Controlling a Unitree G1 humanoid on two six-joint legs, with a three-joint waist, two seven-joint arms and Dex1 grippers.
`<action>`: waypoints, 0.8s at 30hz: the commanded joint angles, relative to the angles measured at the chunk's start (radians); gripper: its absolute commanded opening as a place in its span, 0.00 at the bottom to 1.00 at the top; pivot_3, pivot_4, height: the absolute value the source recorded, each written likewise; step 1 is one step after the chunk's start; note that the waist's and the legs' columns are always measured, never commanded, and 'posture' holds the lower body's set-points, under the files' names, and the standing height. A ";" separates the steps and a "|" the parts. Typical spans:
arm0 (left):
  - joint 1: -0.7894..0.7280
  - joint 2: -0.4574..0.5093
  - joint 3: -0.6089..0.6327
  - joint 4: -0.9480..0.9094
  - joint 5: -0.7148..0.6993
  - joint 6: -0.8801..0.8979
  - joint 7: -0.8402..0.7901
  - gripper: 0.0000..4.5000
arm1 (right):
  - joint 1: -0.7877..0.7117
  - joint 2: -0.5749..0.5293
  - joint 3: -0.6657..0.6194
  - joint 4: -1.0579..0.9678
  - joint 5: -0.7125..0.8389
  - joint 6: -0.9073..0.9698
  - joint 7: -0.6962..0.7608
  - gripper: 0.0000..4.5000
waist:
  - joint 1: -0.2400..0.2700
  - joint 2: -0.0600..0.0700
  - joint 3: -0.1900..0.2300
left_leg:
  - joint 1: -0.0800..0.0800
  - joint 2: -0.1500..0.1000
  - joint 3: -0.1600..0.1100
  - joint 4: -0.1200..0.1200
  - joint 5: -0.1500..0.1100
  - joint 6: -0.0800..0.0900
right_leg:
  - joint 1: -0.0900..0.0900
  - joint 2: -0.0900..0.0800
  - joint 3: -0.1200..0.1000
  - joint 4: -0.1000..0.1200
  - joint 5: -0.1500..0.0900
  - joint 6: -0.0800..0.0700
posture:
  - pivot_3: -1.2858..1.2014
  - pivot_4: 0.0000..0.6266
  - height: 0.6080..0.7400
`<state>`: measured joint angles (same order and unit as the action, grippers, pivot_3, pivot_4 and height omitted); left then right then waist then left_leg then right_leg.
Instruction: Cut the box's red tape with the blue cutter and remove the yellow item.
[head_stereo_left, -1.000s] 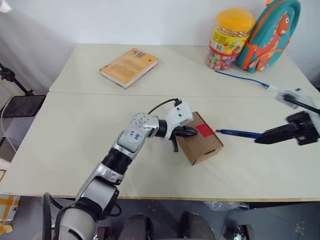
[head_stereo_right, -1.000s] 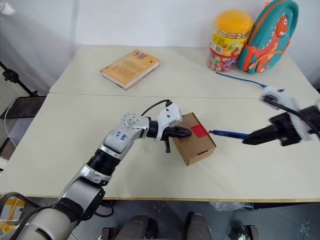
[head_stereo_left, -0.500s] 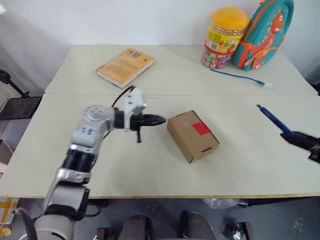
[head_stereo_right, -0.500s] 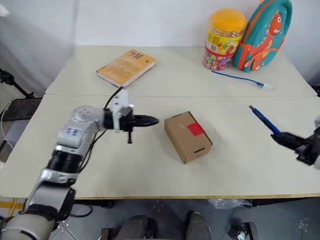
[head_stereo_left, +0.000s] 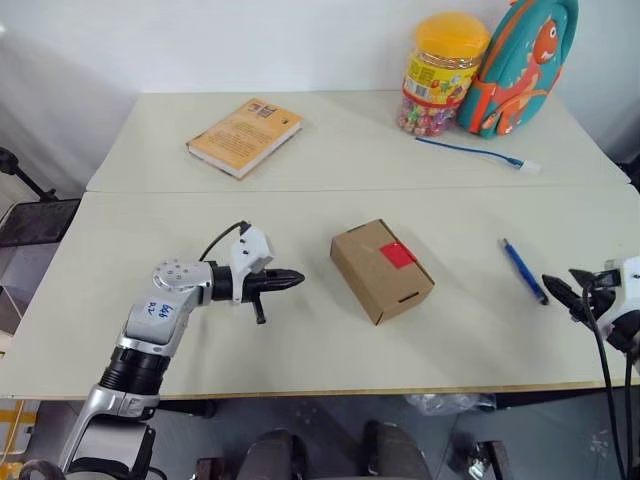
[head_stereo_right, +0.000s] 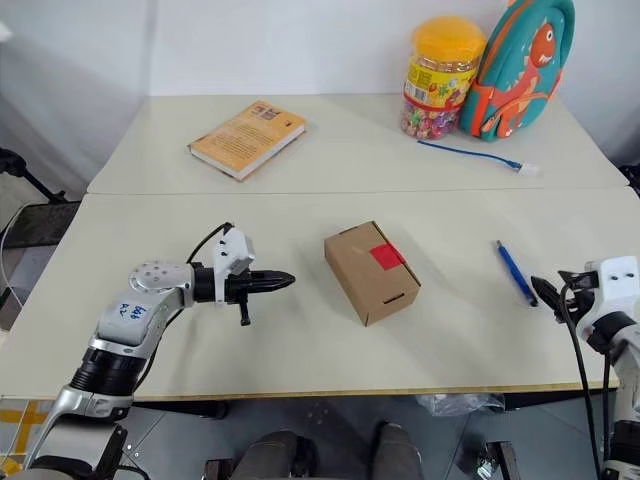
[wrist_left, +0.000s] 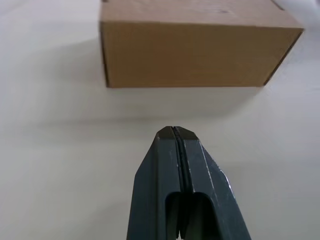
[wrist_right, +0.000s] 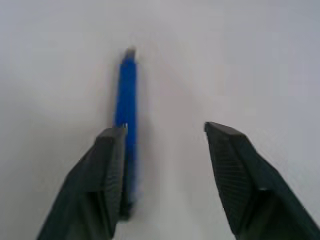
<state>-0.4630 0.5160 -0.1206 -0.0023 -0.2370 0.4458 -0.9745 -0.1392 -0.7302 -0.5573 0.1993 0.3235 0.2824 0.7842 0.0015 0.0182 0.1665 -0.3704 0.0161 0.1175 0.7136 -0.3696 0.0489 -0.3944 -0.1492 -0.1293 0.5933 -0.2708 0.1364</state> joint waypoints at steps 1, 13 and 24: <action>0.011 -0.029 -0.024 -0.062 -0.010 0.015 0.028 0.00 | 0.022 -0.038 0.034 -0.186 0.106 0.038 0.113 0.53 | -0.002 0.000 0.000 | 0.000 0.000 0.000 0.000 0.000 0.000 | 0.000 0.000 0.000 0.000 0.000 0.000 | 0.52 0.24 1.00; -0.060 -0.183 -0.102 0.021 0.059 0.027 0.183 0.00 | -0.171 0.125 0.489 -0.083 -0.217 -0.255 -0.028 0.00 | -0.002 -0.001 0.000 | 0.000 0.000 0.001 0.001 0.000 0.000 | -0.001 -0.001 0.001 0.001 0.000 0.000 | 0.52 0.24 1.00; -0.037 -0.135 -0.134 -0.059 0.042 0.059 0.106 0.00 | -0.113 0.144 0.655 -0.351 -0.134 -0.002 0.119 0.00 | -0.003 -0.001 0.000 | -0.001 0.001 -0.001 0.001 0.000 0.001 | -0.001 0.000 -0.001 0.001 0.000 0.000 | 0.52 0.24 1.00</action>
<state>-0.5146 0.3805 -0.2412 0.0115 -0.1596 0.5026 -0.8280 -0.2630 -0.5852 0.0688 -0.0469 0.1440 0.2501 0.8698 -0.0017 0.0176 0.1665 -0.3711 0.0169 0.1168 0.7137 -0.3697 0.0494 -0.3954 -0.1496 -0.1298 0.5945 -0.2709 0.1361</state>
